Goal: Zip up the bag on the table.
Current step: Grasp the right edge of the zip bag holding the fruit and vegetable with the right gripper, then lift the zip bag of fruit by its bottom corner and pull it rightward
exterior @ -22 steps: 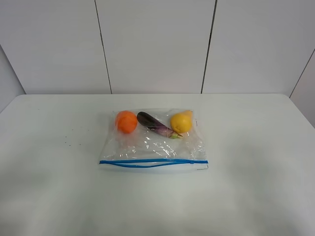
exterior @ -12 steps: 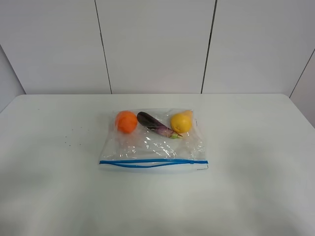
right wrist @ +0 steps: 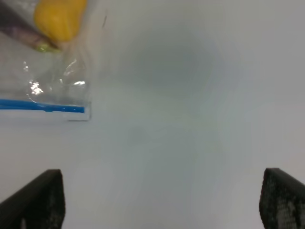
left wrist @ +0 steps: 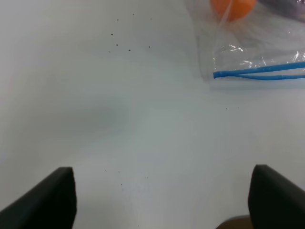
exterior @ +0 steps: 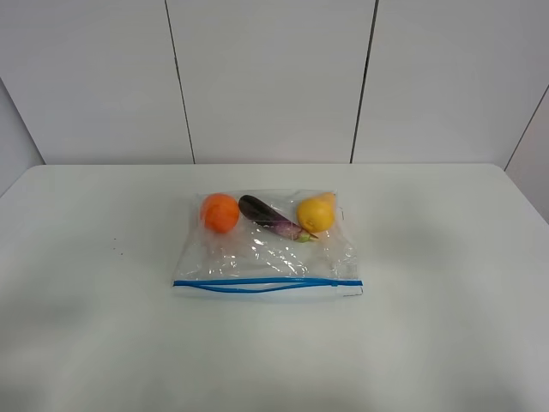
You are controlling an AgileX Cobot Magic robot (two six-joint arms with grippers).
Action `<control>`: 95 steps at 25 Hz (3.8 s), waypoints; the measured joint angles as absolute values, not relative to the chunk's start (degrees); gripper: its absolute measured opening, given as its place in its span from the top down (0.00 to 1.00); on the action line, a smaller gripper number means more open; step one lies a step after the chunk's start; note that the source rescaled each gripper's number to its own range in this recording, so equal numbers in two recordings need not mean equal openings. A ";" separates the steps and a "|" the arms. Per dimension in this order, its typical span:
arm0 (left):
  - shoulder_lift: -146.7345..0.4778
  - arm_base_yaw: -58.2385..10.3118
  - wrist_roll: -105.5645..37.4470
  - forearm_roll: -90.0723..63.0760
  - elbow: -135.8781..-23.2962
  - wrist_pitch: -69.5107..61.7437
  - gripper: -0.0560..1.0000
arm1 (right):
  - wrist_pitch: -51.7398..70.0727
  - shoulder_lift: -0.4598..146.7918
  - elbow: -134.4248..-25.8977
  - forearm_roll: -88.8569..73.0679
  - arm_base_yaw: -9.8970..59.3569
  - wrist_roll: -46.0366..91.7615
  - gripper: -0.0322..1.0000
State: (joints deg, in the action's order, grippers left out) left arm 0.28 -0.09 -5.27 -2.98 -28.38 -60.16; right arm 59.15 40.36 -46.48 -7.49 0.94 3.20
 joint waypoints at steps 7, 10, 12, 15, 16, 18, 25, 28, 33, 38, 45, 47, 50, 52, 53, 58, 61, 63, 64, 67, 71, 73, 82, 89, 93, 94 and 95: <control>0.28 -0.09 -5.27 -2.98 -28.38 -60.16 0.00 | 58.28 62.19 -54.49 -14.74 0.94 4.54 0.05; 0.28 -0.09 -5.27 -2.98 -28.38 -60.16 0.00 | 56.31 72.84 -55.94 -20.52 0.94 8.76 0.05; 0.28 -0.09 -5.27 -2.98 -28.38 -60.16 0.00 | 54.27 79.52 -56.10 -25.18 0.94 13.33 0.05; 0.28 -0.09 -5.27 -2.98 -28.38 -60.16 0.00 | 51.47 88.57 -56.10 -31.90 0.94 19.91 0.05; 0.28 -0.09 -5.27 -2.98 -28.38 -60.16 0.00 | 50.36 91.49 -56.10 -34.36 0.94 22.30 0.05; 0.28 -0.09 -5.27 -2.98 -28.38 -60.16 0.00 | 47.52 98.20 -56.14 -41.26 0.94 29.06 0.05; 0.28 -0.09 -5.27 -2.98 -28.38 -60.16 0.00 | 45.38 109.06 -56.14 -55.42 0.94 43.98 0.05; 0.28 -0.09 -5.27 -2.98 -28.38 -60.16 0.00 | 45.72 111.50 -56.16 -60.55 0.94 49.44 0.05; 0.28 -0.09 -5.27 -2.98 -28.38 -60.16 0.00 | 47.77 115.03 -56.21 -65.97 0.94 55.77 0.05; 0.28 -0.09 -5.27 -2.98 -28.38 -60.16 0.00 | 50.18 119.04 -56.27 -71.10 0.94 62.28 0.07; 0.28 -0.09 -5.27 -2.98 -28.38 -60.16 0.00 | 51.84 120.59 -56.27 -73.95 0.94 65.68 0.22; 0.28 -0.09 -5.27 -2.98 -28.38 -60.16 0.00 | 51.84 120.64 -56.27 -74.07 0.94 65.74 0.30; 0.28 -0.09 -5.27 -2.98 -28.38 -60.16 0.00 | 51.84 120.64 -56.27 -74.08 0.94 65.79 0.49; 0.28 -0.09 -5.27 -2.98 -28.38 -60.16 0.00 | 51.84 120.64 -56.27 -74.08 0.94 65.79 0.67; 0.28 -0.09 -5.27 -2.98 -28.38 -60.16 0.00 | 51.84 120.64 -56.27 -74.08 0.94 65.79 0.74; 0.28 -0.09 -5.27 -2.98 -28.38 -60.16 0.00 | 51.97 120.64 -56.27 -74.08 0.94 65.79 0.97; 0.28 -0.09 -5.27 -2.98 -28.38 -60.16 0.00 | 52.07 120.64 -56.27 -74.18 0.94 65.79 0.97; 0.28 -0.09 -5.27 -2.98 -28.38 -60.16 0.00 | 52.50 120.64 -56.27 -74.25 0.28 65.79 0.97; 0.28 -0.09 -5.27 -2.98 -28.38 -60.16 0.00 | 52.89 120.64 -56.27 -74.31 0.00 65.79 0.97; 0.28 -0.09 -5.27 -2.98 -28.38 -60.16 0.00 | 53.99 120.64 -56.27 -74.31 -1.07 65.79 0.97; 0.28 -0.09 -5.27 -2.98 -28.38 -60.16 0.00 | 58.17 120.81 -56.27 -75.48 -3.74 65.79 0.97; 0.28 -0.09 -5.27 -2.98 -28.38 -60.16 0.00 | 60.86 120.81 -56.27 -76.62 -4.71 65.79 0.97; 0.28 -0.09 -5.27 -2.98 -28.38 -60.16 0.00 | 67.78 120.81 -56.27 -78.18 -5.07 65.79 0.97; 0.28 -0.09 -5.27 -2.98 -28.38 -60.16 0.00 | 68.76 120.81 -56.27 -80.70 -5.07 65.79 0.97; 0.28 -0.09 -5.27 -2.98 -28.38 -60.16 0.00 | 68.76 120.81 -56.27 -81.03 -5.07 65.74 0.97; 0.28 -0.09 -5.27 -2.98 -28.38 -60.16 0.00 | 68.76 120.81 -56.27 -81.08 -5.07 65.74 0.97; 0.28 -0.09 -5.27 -2.98 -28.38 -60.16 0.00 | 68.76 120.81 -56.27 -81.14 -5.07 65.74 0.97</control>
